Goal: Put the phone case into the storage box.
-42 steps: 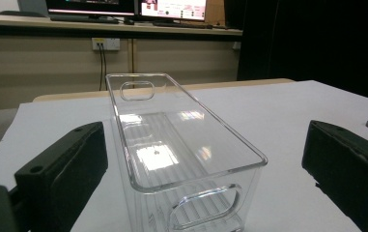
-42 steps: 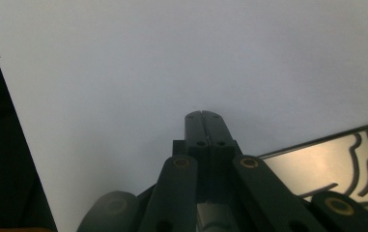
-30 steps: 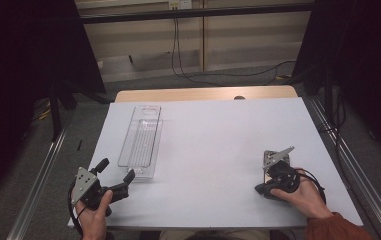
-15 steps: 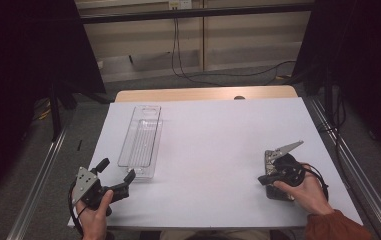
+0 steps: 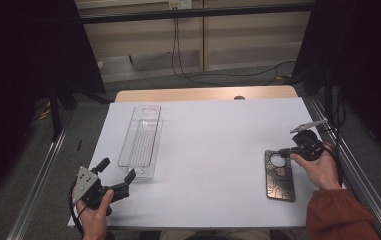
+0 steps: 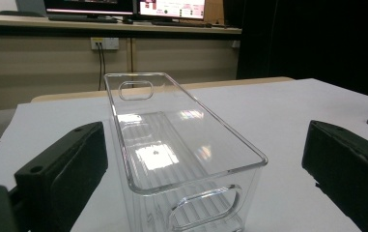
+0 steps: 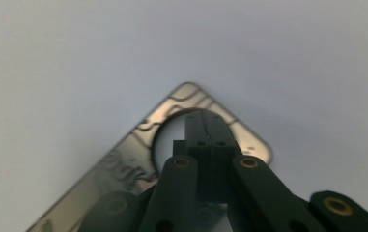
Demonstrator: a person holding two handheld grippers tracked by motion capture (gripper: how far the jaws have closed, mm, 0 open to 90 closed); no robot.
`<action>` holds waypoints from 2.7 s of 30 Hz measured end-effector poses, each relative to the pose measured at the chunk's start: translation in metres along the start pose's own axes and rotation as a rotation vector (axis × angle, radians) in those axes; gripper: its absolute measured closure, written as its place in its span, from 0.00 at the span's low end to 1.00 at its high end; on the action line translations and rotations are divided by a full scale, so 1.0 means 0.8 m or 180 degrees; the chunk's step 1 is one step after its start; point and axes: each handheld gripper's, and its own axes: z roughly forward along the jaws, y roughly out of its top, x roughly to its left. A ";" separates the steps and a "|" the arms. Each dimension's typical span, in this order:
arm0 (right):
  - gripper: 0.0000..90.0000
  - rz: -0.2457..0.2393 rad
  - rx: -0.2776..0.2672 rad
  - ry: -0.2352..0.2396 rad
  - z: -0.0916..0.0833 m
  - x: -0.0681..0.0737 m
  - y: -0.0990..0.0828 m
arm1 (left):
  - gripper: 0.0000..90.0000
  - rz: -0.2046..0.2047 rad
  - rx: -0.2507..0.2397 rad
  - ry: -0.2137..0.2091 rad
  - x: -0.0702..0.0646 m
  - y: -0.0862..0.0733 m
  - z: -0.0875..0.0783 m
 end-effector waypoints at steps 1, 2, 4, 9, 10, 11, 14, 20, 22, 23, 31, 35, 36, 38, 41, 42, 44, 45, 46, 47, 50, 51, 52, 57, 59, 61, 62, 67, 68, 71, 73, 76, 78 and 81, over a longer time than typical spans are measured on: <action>1.00 0.0013 -0.0002 -0.0082 0.001 -0.007 0.002 | 0.03 -0.0004 -0.0004 -0.0004 0.000 0.000 0.000; 1.00 0.0079 0.0024 -0.0108 0.002 -0.014 0.002 | 0.03 -0.0001 -0.0002 -0.0006 0.000 0.000 0.000; 1.00 0.0190 0.0028 -0.0170 0.007 -0.027 0.000 | 0.03 -0.0006 -0.0005 -0.0002 0.000 0.000 0.000; 1.00 0.0271 0.0181 -0.0359 0.014 -0.042 -0.012 | 0.03 -0.0023 -0.0002 -0.0013 0.000 0.000 0.000; 1.00 0.0260 0.0184 -0.0339 0.016 -0.043 -0.013 | 0.03 -0.0018 0.0000 -0.0012 0.000 0.000 0.000; 1.00 0.0275 0.0212 -0.0331 0.017 -0.044 -0.014 | 0.03 -0.0006 0.0002 -0.0008 0.000 0.000 0.000; 1.00 0.0270 0.0299 -0.0406 0.024 -0.042 -0.014 | 0.03 -0.0012 0.0004 -0.0004 -0.001 0.000 0.000; 1.00 0.0251 0.0348 -0.0424 0.026 -0.038 -0.012 | 0.03 -0.0010 0.0000 -0.0011 0.000 0.000 0.000; 1.00 0.0225 0.0324 -0.0419 0.027 -0.036 -0.011 | 0.03 -0.0008 0.0001 -0.0010 0.000 0.000 0.000; 1.00 0.0223 0.0347 -0.0433 0.028 -0.034 -0.009 | 0.03 -0.0008 -0.0002 -0.0009 0.000 0.000 0.000; 1.00 0.0194 0.0313 -0.0447 0.033 -0.028 -0.005 | 0.03 -0.0005 -0.0003 -0.0008 0.000 0.000 0.000; 1.00 0.0142 0.0291 -0.0473 0.036 -0.025 -0.003 | 0.03 -0.0003 -0.0002 -0.0009 0.000 0.000 0.000; 1.00 0.0183 0.0304 -0.0481 0.037 -0.023 -0.002 | 0.03 -0.0005 -0.0002 -0.0009 0.000 0.000 0.000; 1.00 0.0155 0.0273 -0.0447 0.039 -0.021 -0.001 | 0.03 -0.0005 0.0000 -0.0008 0.000 0.000 0.000; 1.00 0.0132 0.0287 -0.0465 0.041 -0.017 0.002 | 0.03 -0.0007 0.0002 -0.0008 0.000 0.000 0.000; 1.00 0.0086 0.0295 -0.0492 0.042 -0.015 0.003 | 0.03 -0.0004 0.0000 -0.0004 -0.001 0.000 0.000; 1.00 0.0090 0.0261 -0.0435 0.044 -0.013 0.004 | 0.03 -0.0005 0.0001 -0.0008 0.000 0.000 0.000; 1.00 0.0081 0.0282 -0.0448 0.044 -0.012 0.005 | 0.03 -0.0006 -0.0001 -0.0005 -0.001 0.000 0.000; 1.00 0.0059 0.0278 -0.0438 0.044 -0.012 0.006 | 0.03 -0.0004 -0.0001 -0.0006 -0.001 0.000 0.000; 1.00 0.0081 0.0263 -0.0430 0.045 -0.012 0.006 | 0.03 -0.0006 -0.0001 -0.0007 -0.001 0.000 0.000; 1.00 0.0115 0.0232 -0.0405 0.046 -0.010 0.006 | 0.03 -0.0019 0.0002 -0.0002 -0.001 0.000 0.001; 1.00 0.0111 0.0216 -0.0402 0.046 -0.010 0.006 | 0.03 -0.0018 0.0002 -0.0004 -0.001 0.000 0.001; 1.00 0.0100 0.0216 -0.0396 0.047 -0.010 0.006 | 0.03 -0.0010 0.0003 -0.0015 -0.001 0.000 0.001; 1.00 0.0079 0.0168 -0.0346 0.049 -0.007 0.008 | 0.03 -0.0012 0.0001 -0.0018 -0.001 0.000 0.001; 1.00 0.0032 0.0157 -0.0345 0.050 -0.005 0.009 | 0.03 -0.0010 0.0002 -0.0018 -0.001 0.000 0.001; 1.00 -0.0004 0.0177 -0.0367 0.052 0.000 0.011 | 0.03 -0.0016 0.0000 -0.0005 -0.001 0.000 0.001; 1.00 -0.0023 0.0177 -0.0366 0.053 0.001 0.012 | 0.03 -0.0007 0.0004 -0.0019 -0.001 0.000 0.001; 1.00 -0.0058 0.0140 -0.0324 0.056 0.005 0.013 | 0.03 -0.0009 0.0005 -0.0015 -0.001 0.000 0.001; 1.00 -0.0087 0.0141 -0.0344 0.056 0.006 0.014 | 0.03 -0.0007 0.0006 -0.0021 -0.001 0.000 0.001; 1.00 -0.0095 0.0139 -0.0333 0.057 0.009 0.015 | 0.03 0.0003 0.0014 -0.0036 -0.001 0.000 0.001; 1.00 -0.0082 0.0104 -0.0295 0.059 0.010 0.015 | 0.03 -0.0008 0.0005 -0.0028 -0.001 0.000 0.001; 1.00 -0.0078 0.0100 -0.0235 0.060 0.011 0.016 | 0.03 -0.0005 0.0010 -0.0037 -0.001 0.000 0.001; 1.00 -0.0088 0.0083 -0.0205 0.061 0.012 0.017 | 0.03 -0.0007 0.0010 -0.0042 -0.001 0.000 0.001; 1.00 -0.0065 0.0068 -0.0184 0.062 0.015 0.018 | 0.03 0.0000 0.0011 -0.0033 -0.001 0.000 0.001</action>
